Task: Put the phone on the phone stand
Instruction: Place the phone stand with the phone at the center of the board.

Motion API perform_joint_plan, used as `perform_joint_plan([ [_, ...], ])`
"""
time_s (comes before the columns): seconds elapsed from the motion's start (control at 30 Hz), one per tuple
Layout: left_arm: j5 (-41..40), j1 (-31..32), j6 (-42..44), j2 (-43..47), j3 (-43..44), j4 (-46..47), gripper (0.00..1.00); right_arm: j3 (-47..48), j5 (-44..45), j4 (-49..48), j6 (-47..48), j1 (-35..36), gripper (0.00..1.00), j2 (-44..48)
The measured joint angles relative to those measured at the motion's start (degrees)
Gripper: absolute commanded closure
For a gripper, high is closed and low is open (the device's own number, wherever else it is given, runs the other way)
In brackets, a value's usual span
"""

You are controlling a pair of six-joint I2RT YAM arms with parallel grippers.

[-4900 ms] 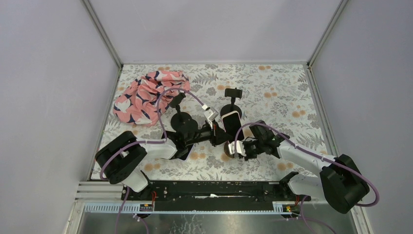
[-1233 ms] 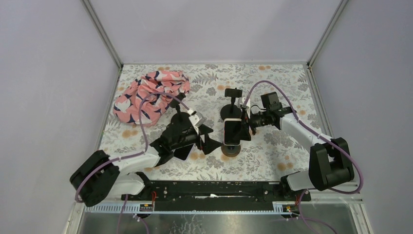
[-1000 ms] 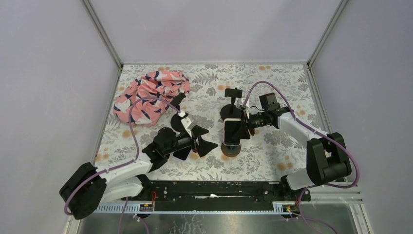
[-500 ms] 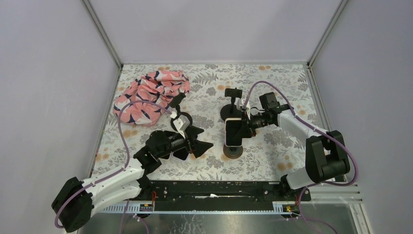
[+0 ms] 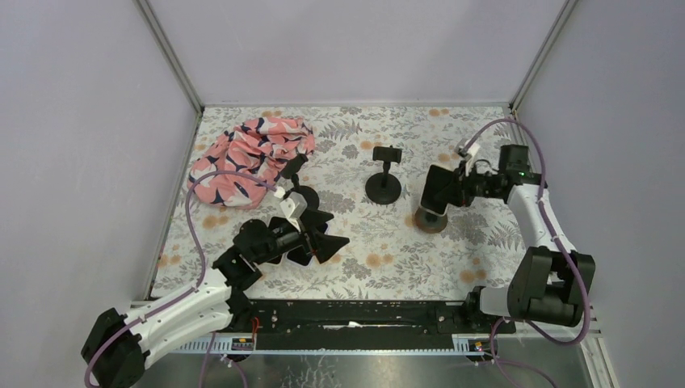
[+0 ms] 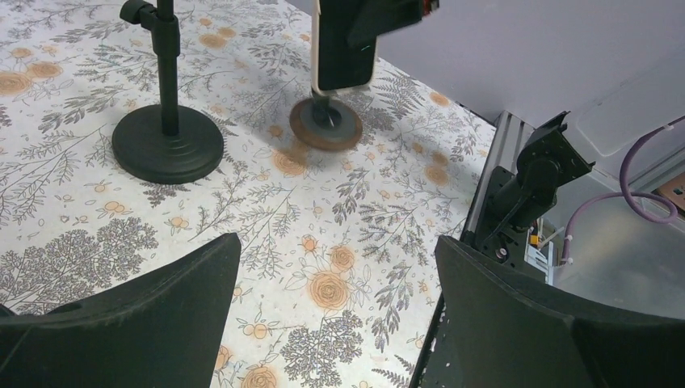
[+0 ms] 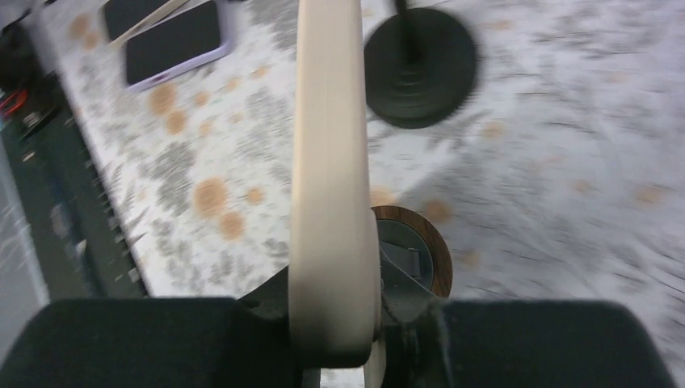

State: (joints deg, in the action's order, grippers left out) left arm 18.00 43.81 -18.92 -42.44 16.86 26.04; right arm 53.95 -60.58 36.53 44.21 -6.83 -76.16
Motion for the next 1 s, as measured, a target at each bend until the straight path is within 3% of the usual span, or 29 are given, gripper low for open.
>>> perform_joint_plan([
  [0.2, 0.02, 0.0, 0.0, 1.62, 0.0, -0.39, 0.01, 5.57, 6.84, -13.09, -11.96, -5.4, 0.99, -3.41],
  [0.5, 0.02, 0.0, 0.0, 4.83, -0.09, -0.42, 0.01, 18.62, 15.06, -33.29, -25.16, -5.4, 0.97, -22.38],
  [0.67, 0.0, 0.0, -0.02, 5.88, -0.52, -0.52, 0.01, 23.5, 17.22, -40.0, -29.66, -5.49, 0.96, -30.84],
  [1.0, -0.17, 0.0, 0.0, 5.01, -0.52, -1.03, 0.01, 28.7, 17.53, -44.68, -32.83, -5.49, 0.92, -37.97],
])
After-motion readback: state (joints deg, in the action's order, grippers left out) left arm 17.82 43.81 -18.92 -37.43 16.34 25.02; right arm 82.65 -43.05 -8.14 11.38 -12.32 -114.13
